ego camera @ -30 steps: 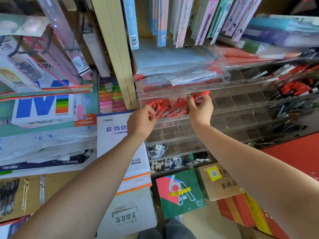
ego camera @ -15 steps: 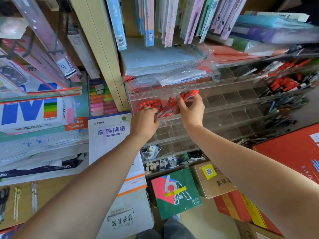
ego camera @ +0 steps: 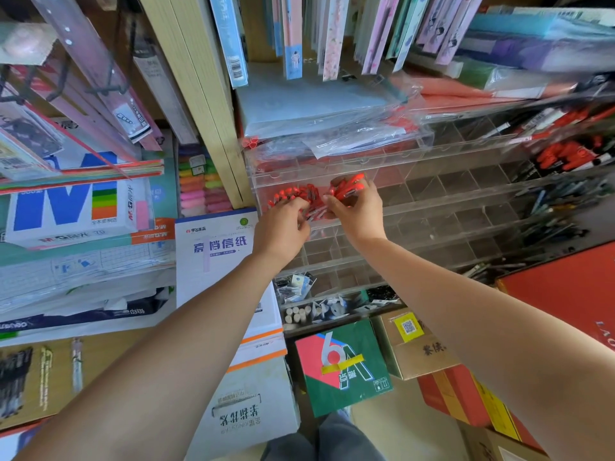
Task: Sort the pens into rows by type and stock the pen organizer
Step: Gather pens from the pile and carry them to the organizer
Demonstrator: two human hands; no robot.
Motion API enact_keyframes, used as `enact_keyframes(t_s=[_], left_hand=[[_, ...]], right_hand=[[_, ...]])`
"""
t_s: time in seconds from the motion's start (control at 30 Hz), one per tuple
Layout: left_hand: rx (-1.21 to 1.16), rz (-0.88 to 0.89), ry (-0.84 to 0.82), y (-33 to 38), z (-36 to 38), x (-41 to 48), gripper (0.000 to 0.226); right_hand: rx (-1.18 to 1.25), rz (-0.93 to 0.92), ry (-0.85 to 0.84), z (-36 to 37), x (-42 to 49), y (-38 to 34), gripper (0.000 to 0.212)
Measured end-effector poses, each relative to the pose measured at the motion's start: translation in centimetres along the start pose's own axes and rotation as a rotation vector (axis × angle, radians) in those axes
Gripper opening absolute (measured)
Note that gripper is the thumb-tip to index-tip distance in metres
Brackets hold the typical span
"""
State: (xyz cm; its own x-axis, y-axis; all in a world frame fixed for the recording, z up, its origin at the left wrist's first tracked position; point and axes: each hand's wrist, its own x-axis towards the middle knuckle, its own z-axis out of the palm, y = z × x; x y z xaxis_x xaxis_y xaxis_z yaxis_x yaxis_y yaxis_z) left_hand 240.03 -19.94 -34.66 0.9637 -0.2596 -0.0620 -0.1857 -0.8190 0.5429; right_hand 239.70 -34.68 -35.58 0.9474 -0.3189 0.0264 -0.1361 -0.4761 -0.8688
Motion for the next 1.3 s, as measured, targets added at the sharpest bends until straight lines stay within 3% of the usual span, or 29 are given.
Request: enact_keyframes(t_s=[0.1, 0.23, 0.33, 0.43, 0.53, 0.7, 0.83, 0.93, 1.1, 1.2, 1.3], left_hand=[[0.013, 0.005, 0.019, 0.1, 0.2, 0.0, 0.026], [0.009, -0.019, 0.024, 0.3, 0.2, 0.2, 0.027], [-0.014, -0.031, 0.024, 0.3, 0.2, 0.4, 0.032], [-0.050, -0.028, 0.045, 0.4, 0.2, 0.3, 0.040], [-0.074, 0.003, 0.116, 0.8, 0.3, 0.2, 0.037], [-0.072, -0.011, 0.157, 1.1, 0.1, 0.8, 0.022], [-0.070, -0.018, 0.163, 1.3, 0.1, 1.0, 0.025], [-0.093, 0.011, 0.157, 1.3, 0.2, 1.0, 0.025], [-0.045, 0.011, 0.176, 1.0, 0.5, 1.4, 0.021], [0.023, -0.016, 0.195, 1.0, 0.7, 1.6, 0.023], [0.103, -0.052, 0.149, 1.1, 0.9, 1.6, 0.023]], right_hand=[[-0.031, -0.017, -0.063, 0.8, 0.1, -0.5, 0.034], [0.010, -0.025, -0.011, 0.2, -0.3, -0.8, 0.056], [0.015, -0.059, 0.029, -0.8, -0.6, 0.0, 0.045], [-0.031, -0.063, -0.030, -0.8, -0.2, 0.4, 0.026], [-0.051, -0.060, -0.097, -0.6, 0.4, 0.3, 0.021], [-0.023, -0.018, -0.065, -1.0, 0.6, 1.9, 0.045], [-0.046, 0.125, -0.203, -0.6, 0.8, 3.0, 0.062], [0.022, 0.147, -0.189, -0.5, 1.0, 2.8, 0.049], [0.038, 0.009, -0.120, -0.4, 0.8, 1.8, 0.017], [0.112, -0.013, -0.064, -0.4, 0.8, 1.5, 0.015], [0.081, -0.026, -0.114, -0.4, 1.0, 1.9, 0.022]])
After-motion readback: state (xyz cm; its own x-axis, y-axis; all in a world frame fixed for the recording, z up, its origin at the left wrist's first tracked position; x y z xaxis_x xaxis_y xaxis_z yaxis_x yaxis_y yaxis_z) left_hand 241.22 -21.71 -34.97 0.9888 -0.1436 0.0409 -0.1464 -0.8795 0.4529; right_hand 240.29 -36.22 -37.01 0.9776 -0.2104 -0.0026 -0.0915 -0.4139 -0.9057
